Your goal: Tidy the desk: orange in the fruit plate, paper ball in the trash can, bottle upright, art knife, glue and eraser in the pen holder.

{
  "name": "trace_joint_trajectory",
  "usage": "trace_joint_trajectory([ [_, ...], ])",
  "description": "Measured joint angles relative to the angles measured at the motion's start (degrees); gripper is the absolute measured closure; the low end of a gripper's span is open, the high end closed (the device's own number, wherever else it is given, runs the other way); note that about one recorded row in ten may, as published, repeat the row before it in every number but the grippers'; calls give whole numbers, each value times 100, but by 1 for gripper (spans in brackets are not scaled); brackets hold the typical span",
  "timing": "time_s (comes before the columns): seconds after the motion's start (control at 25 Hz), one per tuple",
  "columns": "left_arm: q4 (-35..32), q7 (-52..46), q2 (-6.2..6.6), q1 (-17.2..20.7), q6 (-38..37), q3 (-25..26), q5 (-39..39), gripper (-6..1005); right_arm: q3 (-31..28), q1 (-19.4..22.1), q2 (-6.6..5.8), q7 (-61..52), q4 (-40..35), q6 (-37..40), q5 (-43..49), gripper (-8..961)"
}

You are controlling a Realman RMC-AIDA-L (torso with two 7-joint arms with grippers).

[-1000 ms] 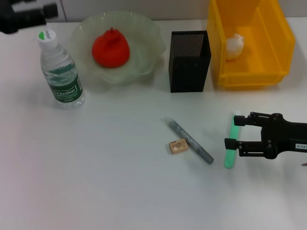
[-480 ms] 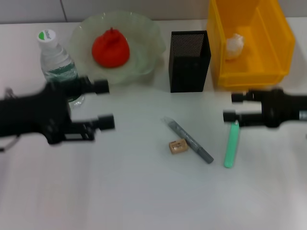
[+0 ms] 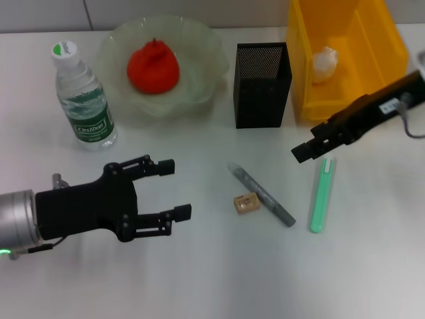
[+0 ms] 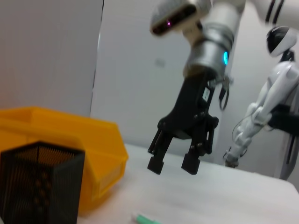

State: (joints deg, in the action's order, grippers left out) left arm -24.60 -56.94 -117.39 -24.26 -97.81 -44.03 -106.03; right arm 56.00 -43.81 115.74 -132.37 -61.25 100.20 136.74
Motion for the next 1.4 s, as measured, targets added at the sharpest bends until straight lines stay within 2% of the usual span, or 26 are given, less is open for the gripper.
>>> trace_joint_trajectory([
  [0.12, 30, 23, -62, 6, 213, 0, -141, 165, 473, -518, 72, -789, 49, 12, 948, 157],
  [0.16, 64, 24, -66, 6, 243, 0, -151, 165, 745, -804, 147, -1173, 140, 12, 1513, 158],
  [0.2, 80, 24, -67, 6, 254, 0, -154, 165, 745, -804, 147, -1173, 140, 12, 1513, 159],
  [0.36, 119, 32, -80, -8, 377, 0, -176, 165, 1221, -1340, 371, -1750, 547, -81, 2490, 163],
  [0.52, 220, 79, -92, -64, 465, 0, -200, 166, 1675, -1538, 383, -2018, 940, -269, 2554, 167],
  [0.56, 229, 101, -97, -68, 472, 0, -200, 166, 1947, -1568, 382, -2163, 1076, -433, 2566, 168],
  [0.72, 231, 146, -107, -80, 504, 0, -200, 166, 2114, -1587, 382, -2313, 1168, -567, 2577, 171],
  [1.4, 369, 166, -109, -218, 536, 0, -222, 167, 2140, -1637, 386, -2824, 1954, -1295, 2587, 187],
])
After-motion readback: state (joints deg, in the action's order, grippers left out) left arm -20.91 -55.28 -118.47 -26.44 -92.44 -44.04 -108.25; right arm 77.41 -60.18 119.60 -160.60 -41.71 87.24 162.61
